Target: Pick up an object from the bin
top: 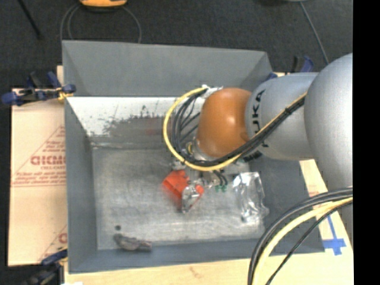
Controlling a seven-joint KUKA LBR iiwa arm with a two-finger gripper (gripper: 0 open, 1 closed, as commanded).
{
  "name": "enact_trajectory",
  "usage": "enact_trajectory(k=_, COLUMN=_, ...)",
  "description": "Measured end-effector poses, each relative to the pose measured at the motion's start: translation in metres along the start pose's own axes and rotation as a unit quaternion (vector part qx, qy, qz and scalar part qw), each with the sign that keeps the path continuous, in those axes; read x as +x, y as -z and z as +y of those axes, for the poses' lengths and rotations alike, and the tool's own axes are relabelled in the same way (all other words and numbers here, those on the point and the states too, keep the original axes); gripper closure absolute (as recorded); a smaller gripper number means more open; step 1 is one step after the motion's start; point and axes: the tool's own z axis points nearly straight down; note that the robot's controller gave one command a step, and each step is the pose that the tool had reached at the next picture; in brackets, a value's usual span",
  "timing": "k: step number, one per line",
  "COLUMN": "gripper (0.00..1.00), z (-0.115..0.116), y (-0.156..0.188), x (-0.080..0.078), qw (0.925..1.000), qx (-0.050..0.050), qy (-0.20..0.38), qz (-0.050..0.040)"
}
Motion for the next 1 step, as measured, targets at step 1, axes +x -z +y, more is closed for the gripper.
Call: enact_trajectory(k=1, gripper=1.00, z=0.0031, y=0.0021, x=-0.0032, qw=1.0000, qx=-0.001, qy=0.000, qz=-0.0026)
